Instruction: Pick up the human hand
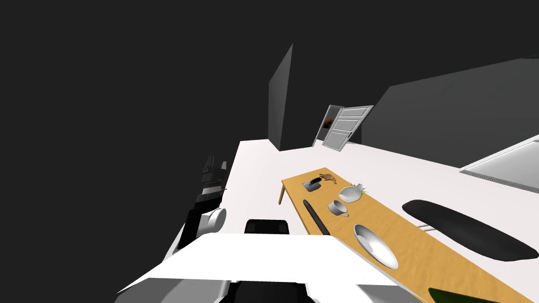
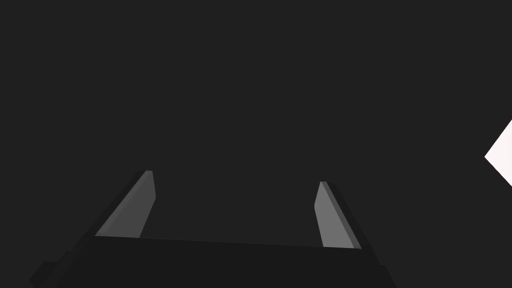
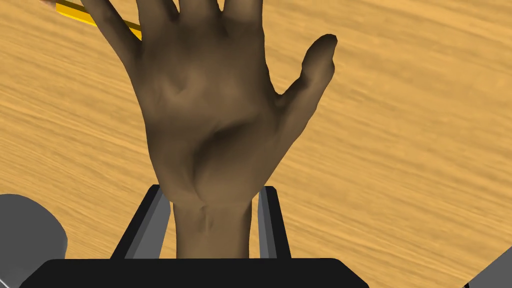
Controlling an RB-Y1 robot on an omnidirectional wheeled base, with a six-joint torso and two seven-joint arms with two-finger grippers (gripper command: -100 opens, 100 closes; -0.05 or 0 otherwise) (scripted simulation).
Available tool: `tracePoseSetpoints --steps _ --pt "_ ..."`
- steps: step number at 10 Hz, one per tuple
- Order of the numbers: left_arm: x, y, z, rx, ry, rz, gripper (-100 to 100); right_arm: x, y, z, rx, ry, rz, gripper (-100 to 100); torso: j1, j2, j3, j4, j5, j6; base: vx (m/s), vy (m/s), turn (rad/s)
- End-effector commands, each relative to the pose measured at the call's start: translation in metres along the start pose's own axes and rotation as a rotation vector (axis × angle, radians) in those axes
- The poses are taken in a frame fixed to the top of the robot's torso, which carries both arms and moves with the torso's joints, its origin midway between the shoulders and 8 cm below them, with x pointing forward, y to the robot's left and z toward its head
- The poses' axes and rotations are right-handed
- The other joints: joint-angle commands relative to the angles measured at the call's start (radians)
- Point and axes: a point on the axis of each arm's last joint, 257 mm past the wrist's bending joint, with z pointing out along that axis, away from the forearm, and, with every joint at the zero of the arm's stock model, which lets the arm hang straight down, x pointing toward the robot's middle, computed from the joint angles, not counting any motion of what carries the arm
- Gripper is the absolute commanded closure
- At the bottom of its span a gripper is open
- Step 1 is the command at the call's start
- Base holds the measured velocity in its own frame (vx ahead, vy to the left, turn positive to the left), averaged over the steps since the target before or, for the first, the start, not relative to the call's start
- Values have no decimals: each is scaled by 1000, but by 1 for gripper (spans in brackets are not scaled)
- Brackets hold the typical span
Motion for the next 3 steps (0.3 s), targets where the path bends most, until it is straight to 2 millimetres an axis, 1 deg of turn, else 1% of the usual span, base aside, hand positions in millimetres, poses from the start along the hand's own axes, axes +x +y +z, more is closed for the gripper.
tracePoseSetpoints --steps 1,2,3 --pt "0 0 0 0 0 0 0 -2 -7 -6 -2 -4 -8 100 0 0 0 0 0 0 13 62 -73" --pt "0 0 0 0 0 0 0 -1 -5 -4 -2 -2 -6 100 1 -1 0 0 0 0 6 27 -15" --pt "0 0 0 0 0 0 0 -1 -4 -4 -3 -3 -5 0 -1 -1 0 0 0 -1 1 6 0"
